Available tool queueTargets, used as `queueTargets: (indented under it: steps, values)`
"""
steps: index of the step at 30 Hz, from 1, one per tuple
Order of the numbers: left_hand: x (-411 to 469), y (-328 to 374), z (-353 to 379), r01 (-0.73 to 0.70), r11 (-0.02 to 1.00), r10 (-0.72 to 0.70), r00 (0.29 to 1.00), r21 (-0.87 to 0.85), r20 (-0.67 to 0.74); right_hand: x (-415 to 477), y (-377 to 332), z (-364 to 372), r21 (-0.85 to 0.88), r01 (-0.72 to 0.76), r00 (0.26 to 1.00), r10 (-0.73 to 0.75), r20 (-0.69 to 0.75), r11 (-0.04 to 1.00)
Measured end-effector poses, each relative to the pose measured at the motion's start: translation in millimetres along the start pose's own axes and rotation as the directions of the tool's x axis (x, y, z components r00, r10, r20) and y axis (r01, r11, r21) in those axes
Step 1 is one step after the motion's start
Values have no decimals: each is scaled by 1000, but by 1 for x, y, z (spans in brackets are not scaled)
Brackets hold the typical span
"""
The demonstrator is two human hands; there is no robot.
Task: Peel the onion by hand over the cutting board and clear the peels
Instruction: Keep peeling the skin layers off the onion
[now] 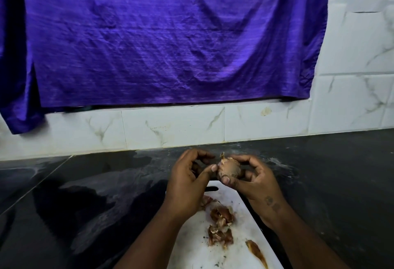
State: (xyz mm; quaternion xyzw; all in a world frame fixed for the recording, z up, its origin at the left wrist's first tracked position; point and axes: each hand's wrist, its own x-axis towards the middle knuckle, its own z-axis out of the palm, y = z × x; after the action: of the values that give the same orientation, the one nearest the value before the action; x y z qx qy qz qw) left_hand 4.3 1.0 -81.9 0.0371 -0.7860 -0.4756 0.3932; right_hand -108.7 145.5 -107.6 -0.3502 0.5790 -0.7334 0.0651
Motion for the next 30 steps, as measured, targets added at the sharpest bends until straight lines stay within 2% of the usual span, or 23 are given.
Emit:
queueTargets:
  steps: [5,9,15,23,30]
  values:
    - [0,4,1,15,999,-14,1000,-48,21,-1,2,1,-32,6,1000,-5,20,999]
    - [3,-7,1,5,999,-5,1000,53,-8,0,5,2,-68,19,1000,-19,9,998]
    - [1,-7,0,-93,973,74,993,211,95,0,5,3,-55,15,1000,-14,14,998]
    - [-2,2,2,-75,993,63,990,88,123,2,3,-1,46,-6,1000,7,-29,999]
    - [0,4,1,82,982,-80,997,-173,17,4,3,-2,23,6,999,-5,-41,1000]
